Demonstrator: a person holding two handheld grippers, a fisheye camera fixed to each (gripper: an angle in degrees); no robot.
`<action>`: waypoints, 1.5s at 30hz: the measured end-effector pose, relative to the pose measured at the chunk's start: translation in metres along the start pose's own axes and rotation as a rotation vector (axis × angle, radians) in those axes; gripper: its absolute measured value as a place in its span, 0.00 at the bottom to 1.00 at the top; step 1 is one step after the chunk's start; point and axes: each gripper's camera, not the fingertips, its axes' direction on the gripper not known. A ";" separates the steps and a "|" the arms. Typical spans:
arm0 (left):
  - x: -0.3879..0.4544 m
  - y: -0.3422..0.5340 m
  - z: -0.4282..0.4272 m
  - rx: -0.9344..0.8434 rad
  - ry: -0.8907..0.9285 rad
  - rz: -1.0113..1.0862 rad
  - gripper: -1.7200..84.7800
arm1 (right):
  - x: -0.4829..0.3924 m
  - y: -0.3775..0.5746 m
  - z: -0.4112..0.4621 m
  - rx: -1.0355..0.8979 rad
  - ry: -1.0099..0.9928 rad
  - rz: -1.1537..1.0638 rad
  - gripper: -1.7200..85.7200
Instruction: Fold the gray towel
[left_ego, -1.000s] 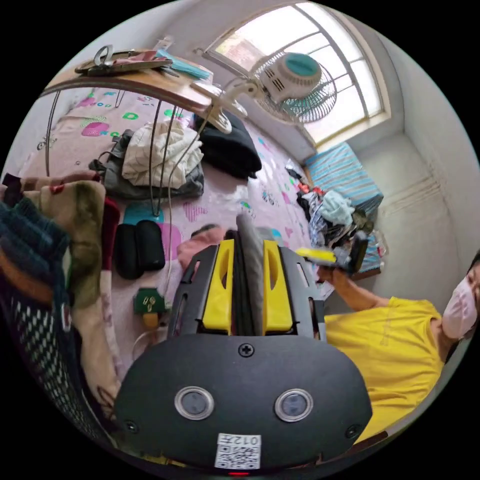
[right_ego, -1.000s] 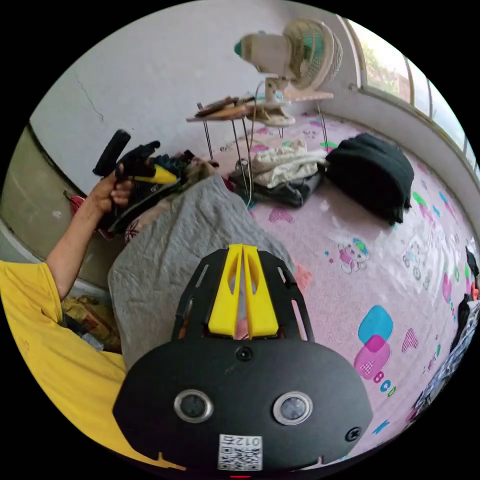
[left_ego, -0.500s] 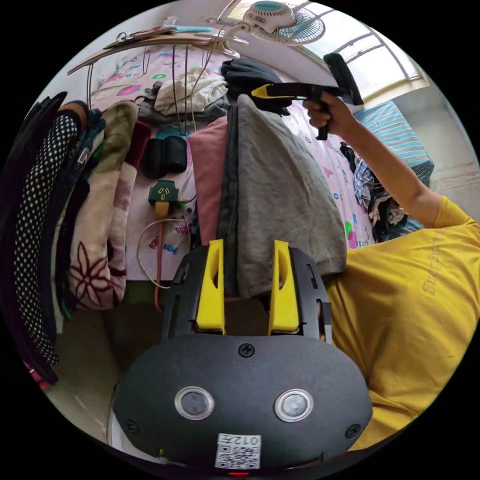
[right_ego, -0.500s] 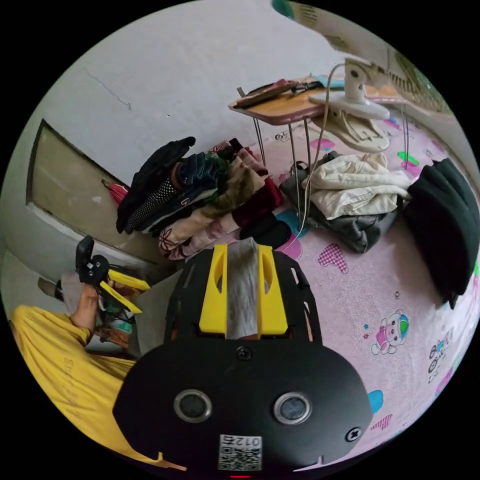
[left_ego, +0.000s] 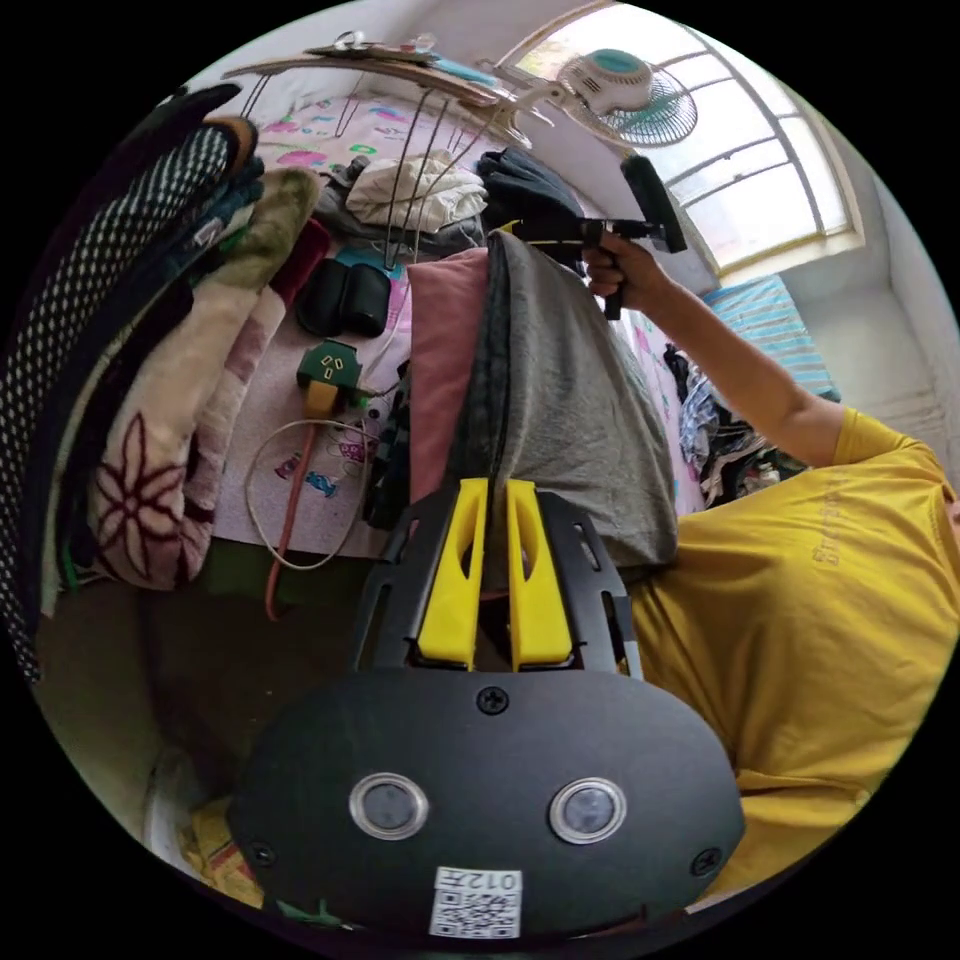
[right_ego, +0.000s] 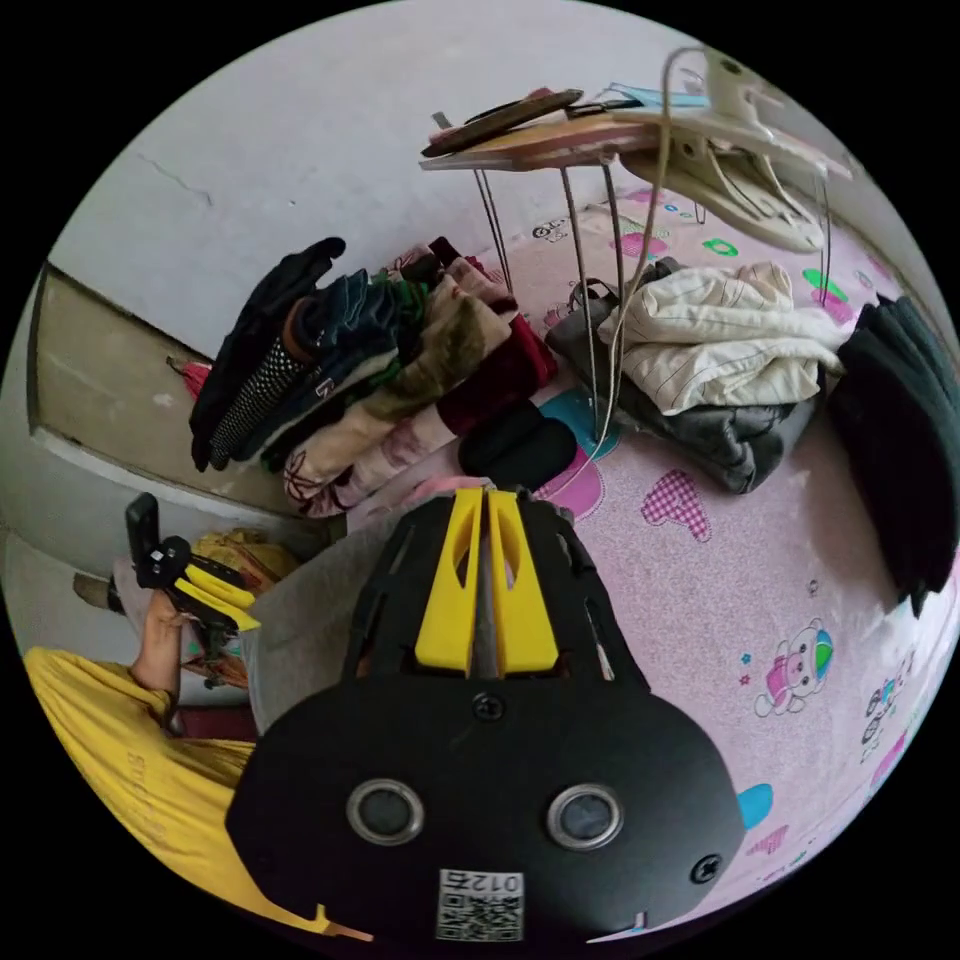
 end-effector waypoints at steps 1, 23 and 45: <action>-0.004 0.001 0.000 0.007 0.025 -0.013 0.04 | 0.010 -0.002 -0.001 0.008 -0.049 0.032 0.03; 0.119 -0.055 0.031 -0.119 -0.154 0.256 0.02 | 0.062 0.036 -0.046 0.100 -0.505 0.178 0.03; 0.115 -0.105 -0.006 0.125 0.011 0.303 0.02 | 0.001 0.168 -0.089 0.342 -0.126 0.175 0.02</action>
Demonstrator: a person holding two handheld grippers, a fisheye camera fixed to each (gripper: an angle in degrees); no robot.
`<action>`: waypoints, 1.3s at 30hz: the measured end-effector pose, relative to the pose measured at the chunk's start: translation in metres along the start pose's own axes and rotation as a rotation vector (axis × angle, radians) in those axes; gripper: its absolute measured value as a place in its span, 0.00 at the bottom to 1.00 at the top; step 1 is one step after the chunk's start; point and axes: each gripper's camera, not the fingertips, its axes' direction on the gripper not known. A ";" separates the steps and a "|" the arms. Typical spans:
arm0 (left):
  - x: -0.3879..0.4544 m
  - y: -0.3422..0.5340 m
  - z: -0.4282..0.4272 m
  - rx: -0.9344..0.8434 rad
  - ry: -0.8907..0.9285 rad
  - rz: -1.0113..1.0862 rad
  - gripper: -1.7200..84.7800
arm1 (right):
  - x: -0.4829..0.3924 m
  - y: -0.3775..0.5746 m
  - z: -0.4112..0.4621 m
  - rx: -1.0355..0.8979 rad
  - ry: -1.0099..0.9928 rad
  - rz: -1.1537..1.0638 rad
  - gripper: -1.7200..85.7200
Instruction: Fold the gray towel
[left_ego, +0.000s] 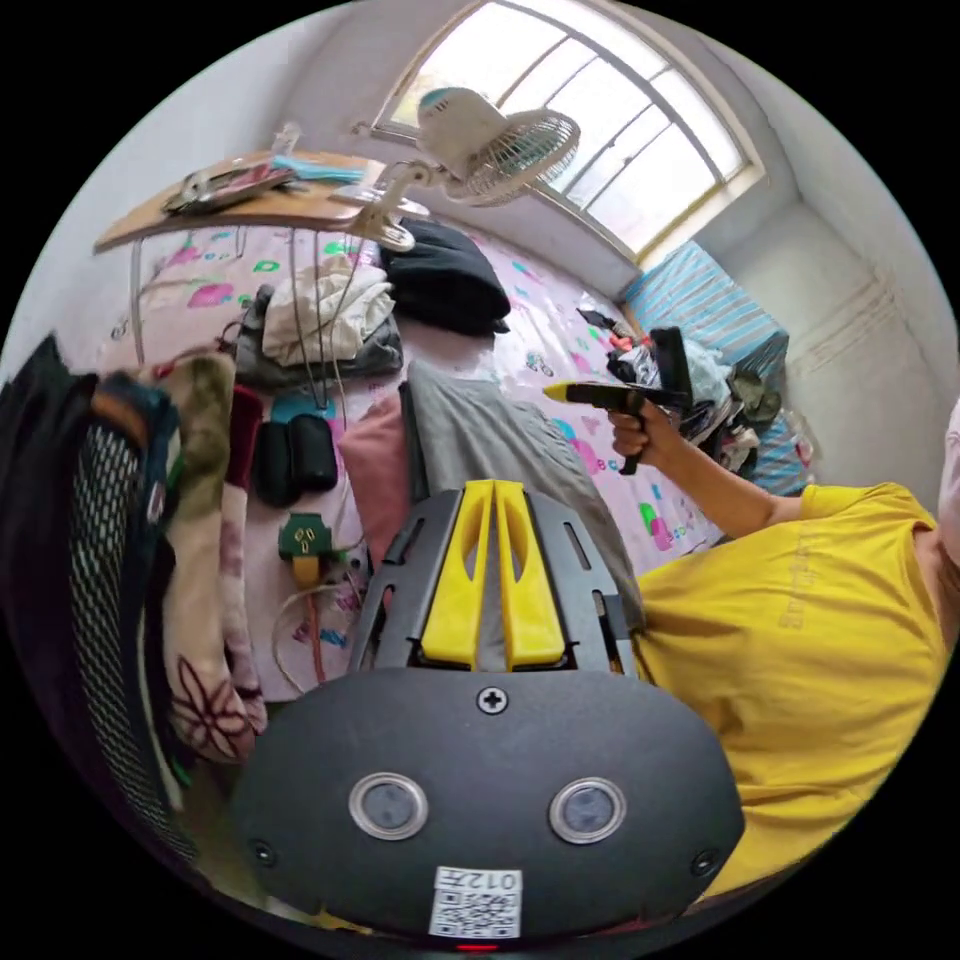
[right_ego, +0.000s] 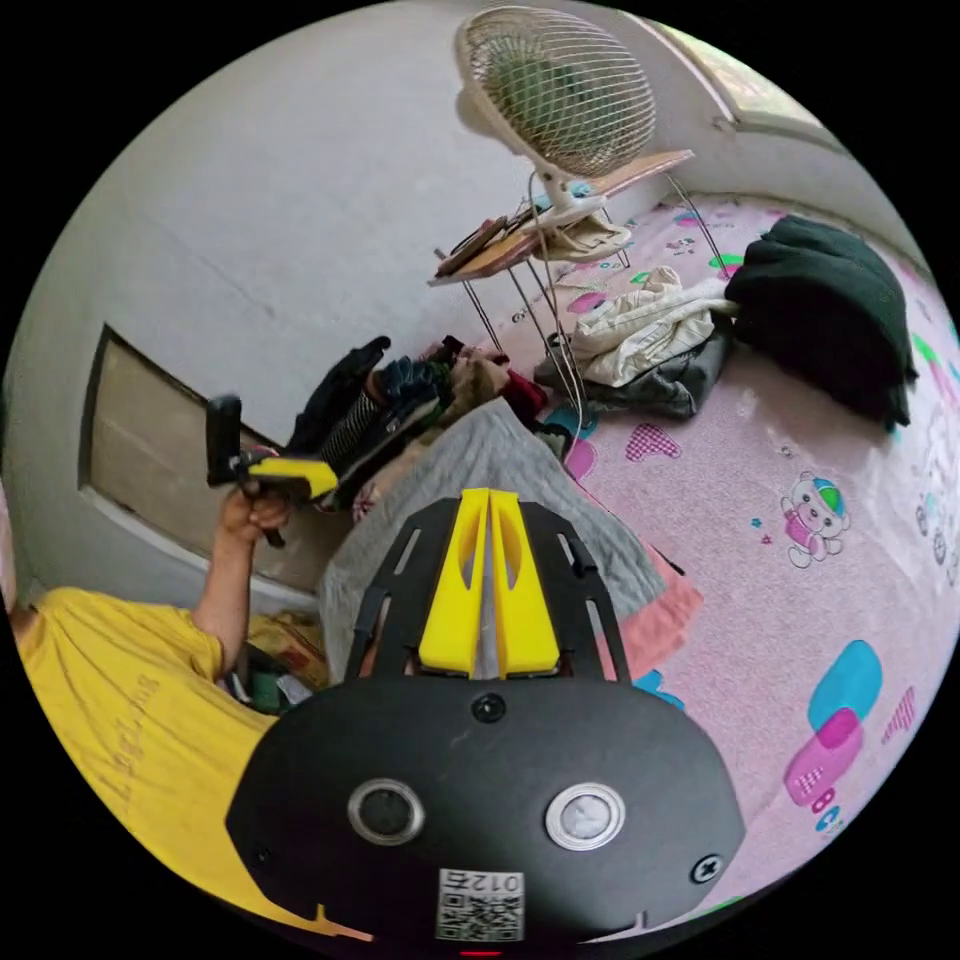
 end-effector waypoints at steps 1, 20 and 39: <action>0.003 -0.010 0.008 -0.015 -0.012 0.023 0.02 | -0.010 0.014 0.007 -0.023 0.038 -0.034 0.02; -0.043 0.003 0.095 -0.204 -0.043 0.073 0.02 | -0.113 0.149 0.042 -0.034 0.042 -0.147 0.02; -0.133 0.150 0.153 -0.384 -0.171 0.070 0.02 | -0.262 0.281 0.083 -0.308 0.099 -0.356 0.02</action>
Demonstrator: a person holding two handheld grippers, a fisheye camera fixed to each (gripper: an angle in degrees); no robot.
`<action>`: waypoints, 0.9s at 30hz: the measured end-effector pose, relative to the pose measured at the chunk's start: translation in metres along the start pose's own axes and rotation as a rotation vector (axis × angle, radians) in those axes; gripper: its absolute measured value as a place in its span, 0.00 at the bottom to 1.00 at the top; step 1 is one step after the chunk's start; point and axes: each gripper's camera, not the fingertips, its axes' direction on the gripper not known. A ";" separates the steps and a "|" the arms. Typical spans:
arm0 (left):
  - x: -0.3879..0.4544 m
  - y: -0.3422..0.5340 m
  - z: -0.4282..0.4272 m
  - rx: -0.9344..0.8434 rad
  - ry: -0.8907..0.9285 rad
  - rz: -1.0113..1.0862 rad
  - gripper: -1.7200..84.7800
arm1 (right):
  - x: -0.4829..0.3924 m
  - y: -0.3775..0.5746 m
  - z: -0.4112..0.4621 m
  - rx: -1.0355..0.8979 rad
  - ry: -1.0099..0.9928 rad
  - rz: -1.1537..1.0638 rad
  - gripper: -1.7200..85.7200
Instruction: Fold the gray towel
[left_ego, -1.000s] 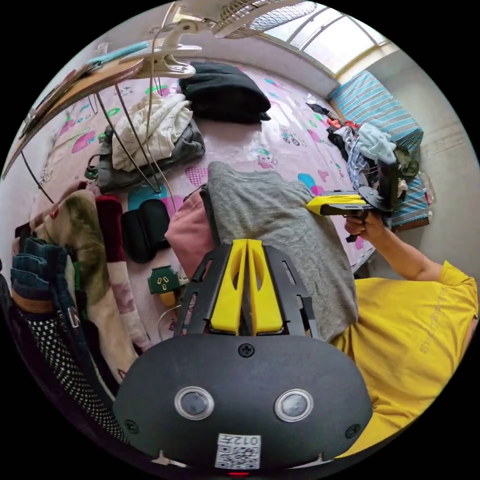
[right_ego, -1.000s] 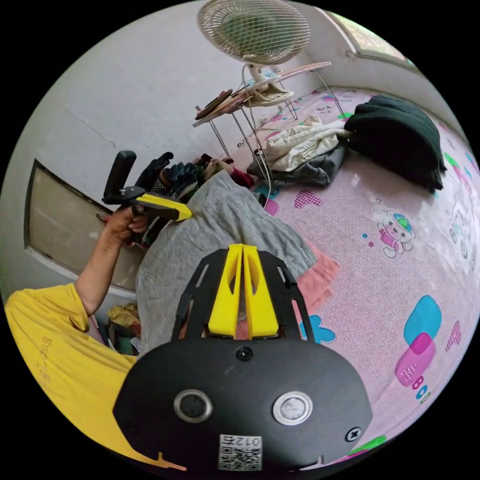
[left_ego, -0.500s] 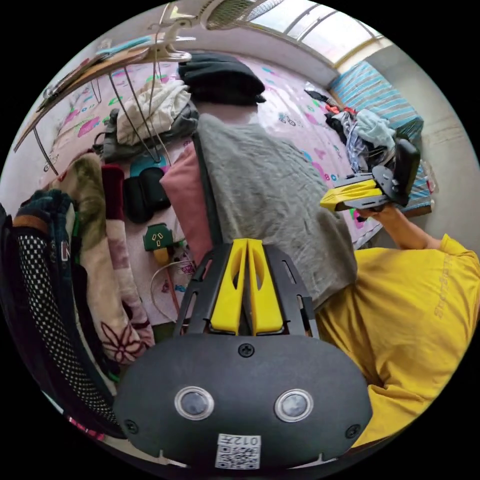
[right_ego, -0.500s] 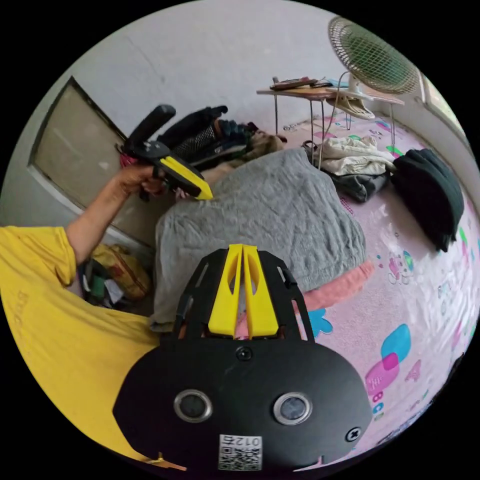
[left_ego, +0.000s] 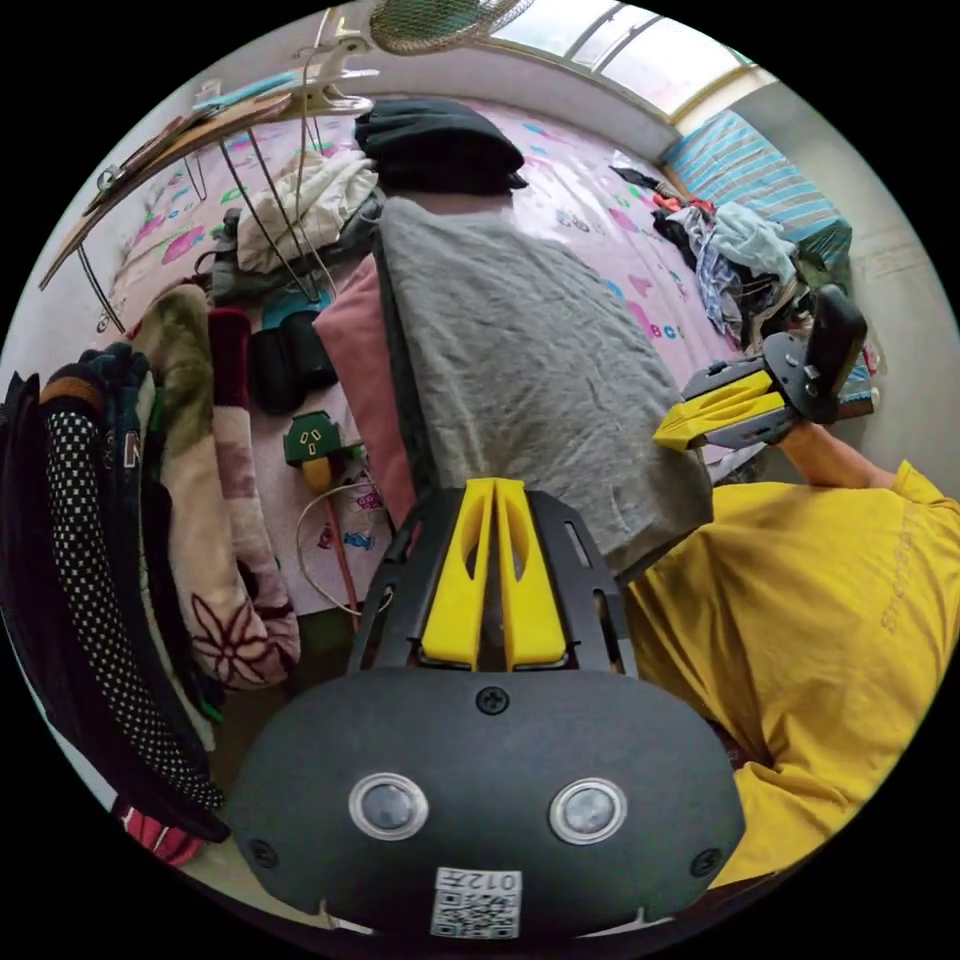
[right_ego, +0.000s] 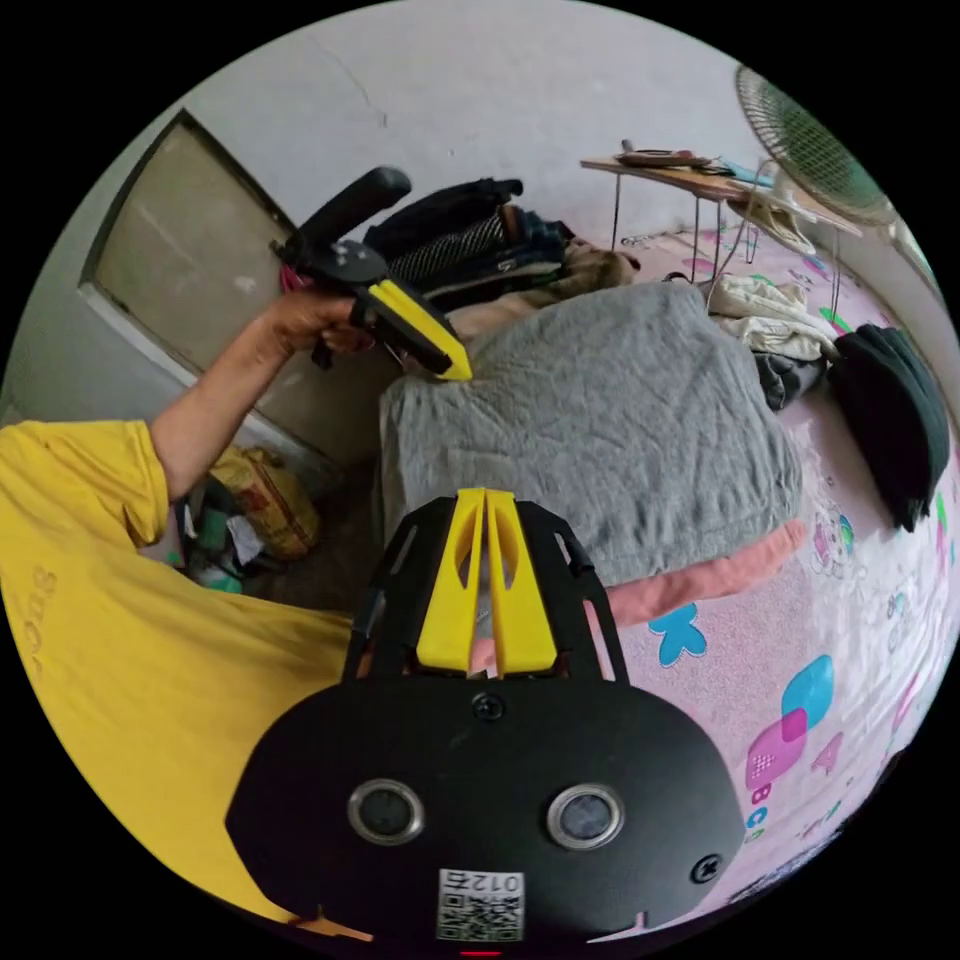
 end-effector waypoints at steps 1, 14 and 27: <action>-0.005 0.005 0.007 -0.009 -0.006 -0.007 0.02 | -0.013 0.005 0.007 -0.044 0.044 -0.017 0.02; -0.108 0.156 0.077 0.108 0.031 -0.018 0.02 | -0.136 0.048 -0.040 -0.058 0.001 -0.104 0.02; -0.275 0.319 0.226 0.078 0.142 -0.007 0.02 | -0.217 0.088 -0.125 0.008 -0.054 0.002 0.02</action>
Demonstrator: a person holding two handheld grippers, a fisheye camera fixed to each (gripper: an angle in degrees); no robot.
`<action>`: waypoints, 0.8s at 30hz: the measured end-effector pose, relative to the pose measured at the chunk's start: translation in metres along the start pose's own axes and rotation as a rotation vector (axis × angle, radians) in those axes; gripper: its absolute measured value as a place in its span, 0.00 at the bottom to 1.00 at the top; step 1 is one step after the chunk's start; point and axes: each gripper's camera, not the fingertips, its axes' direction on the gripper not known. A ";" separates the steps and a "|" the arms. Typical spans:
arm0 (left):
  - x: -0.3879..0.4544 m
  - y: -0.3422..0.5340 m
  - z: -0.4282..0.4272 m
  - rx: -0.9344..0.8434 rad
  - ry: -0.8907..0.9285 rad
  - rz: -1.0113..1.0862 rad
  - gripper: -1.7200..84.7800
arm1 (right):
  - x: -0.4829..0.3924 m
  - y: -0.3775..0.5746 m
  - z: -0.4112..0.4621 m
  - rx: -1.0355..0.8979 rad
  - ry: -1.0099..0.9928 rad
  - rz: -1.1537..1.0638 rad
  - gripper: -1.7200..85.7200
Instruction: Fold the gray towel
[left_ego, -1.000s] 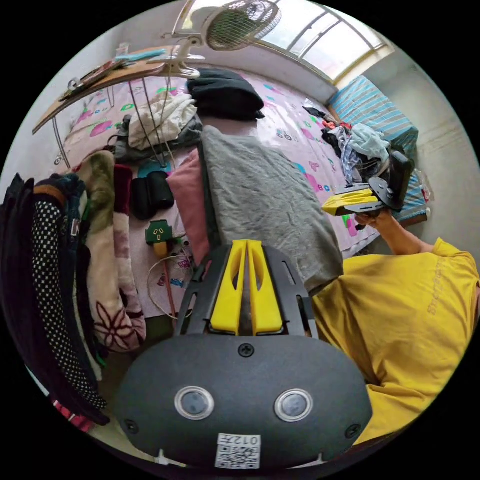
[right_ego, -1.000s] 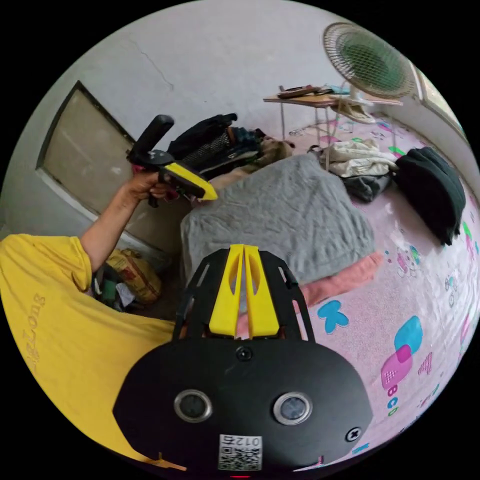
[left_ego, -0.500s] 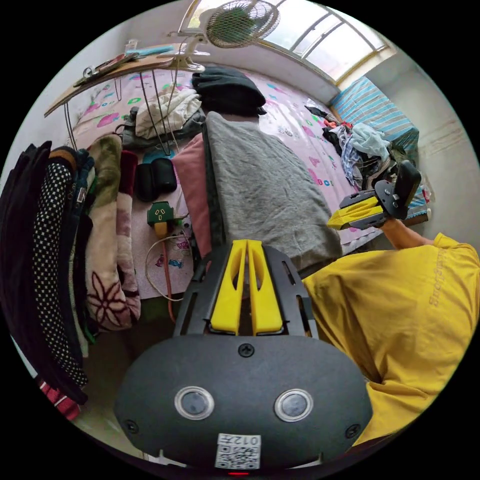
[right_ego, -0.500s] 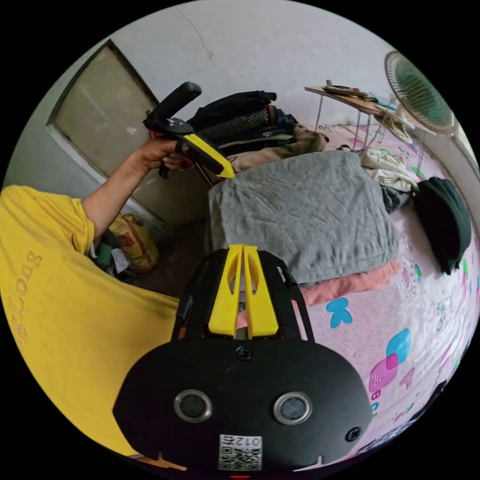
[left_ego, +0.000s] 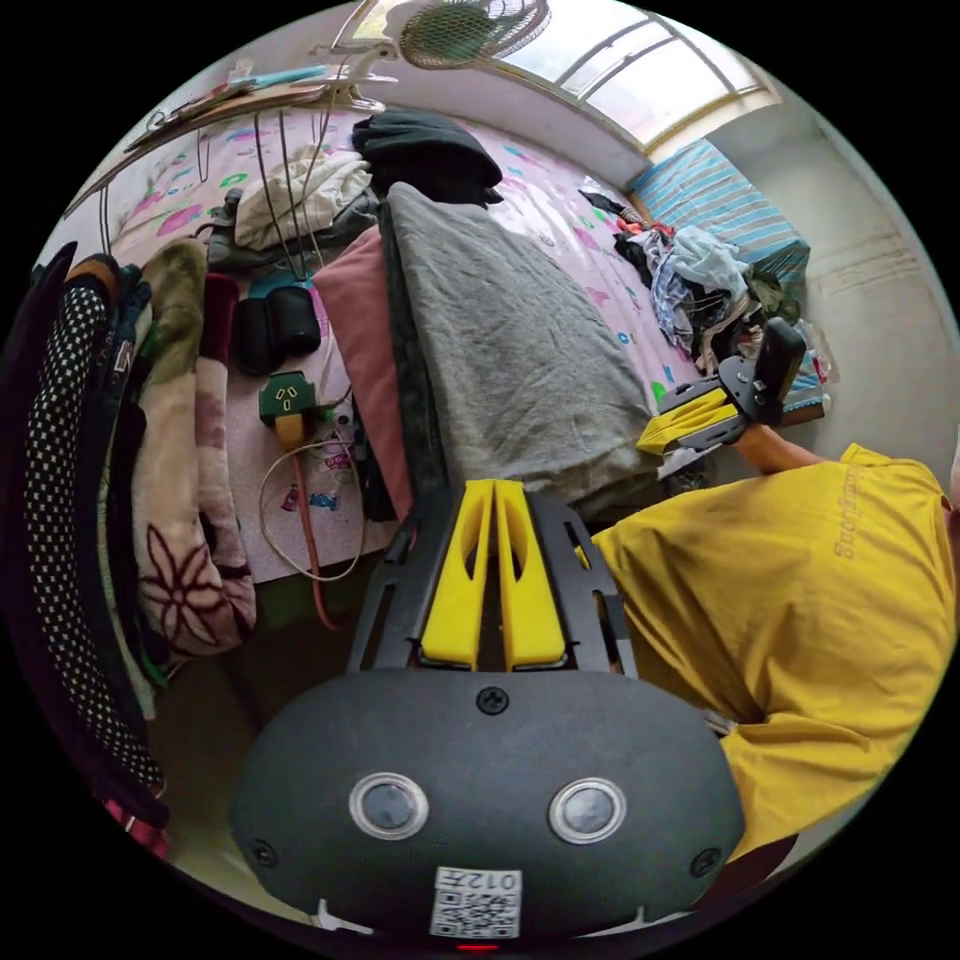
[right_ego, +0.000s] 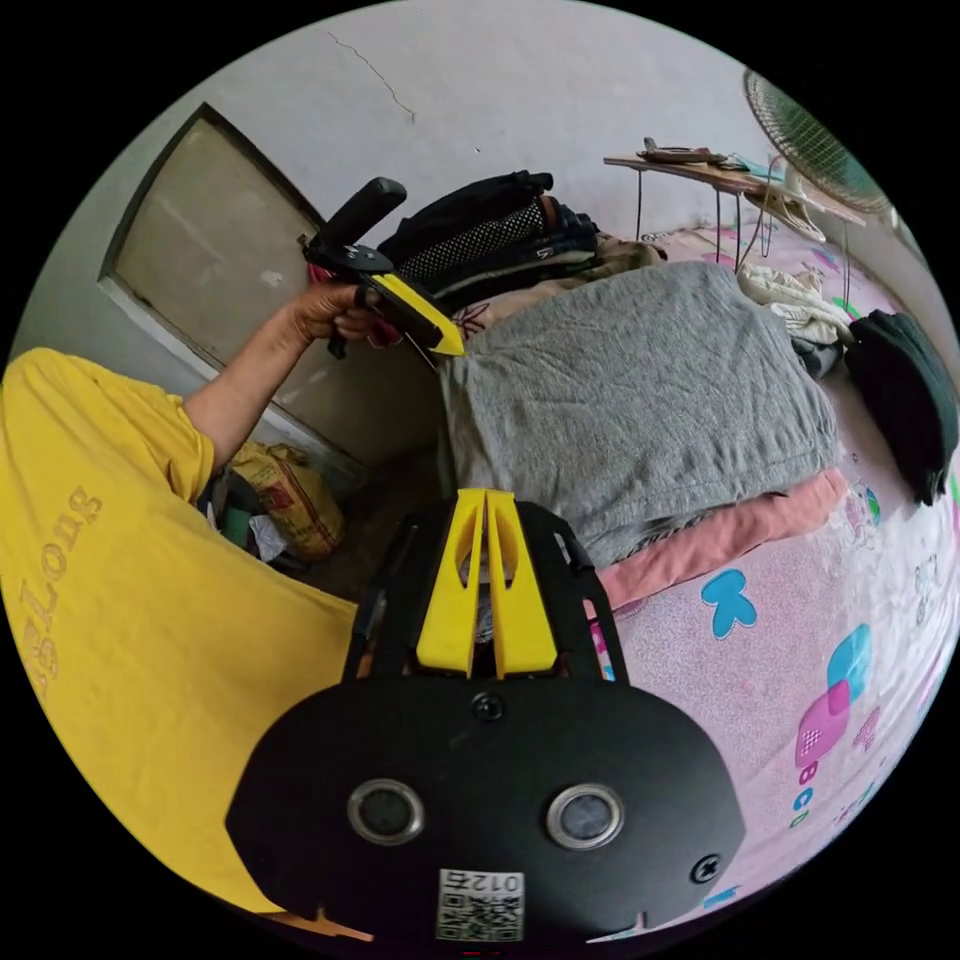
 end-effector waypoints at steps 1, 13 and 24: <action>-0.009 0.009 0.007 -0.016 -0.015 -0.008 0.02 | -0.009 0.005 -0.010 0.014 -0.006 0.006 0.02; -0.110 0.211 0.083 0.376 -0.199 -0.229 0.02 | -0.106 0.083 -0.192 0.266 -0.031 0.084 0.02; -0.023 0.310 0.382 0.587 0.034 0.071 0.02 | -0.182 0.256 -0.409 0.434 0.074 0.281 0.02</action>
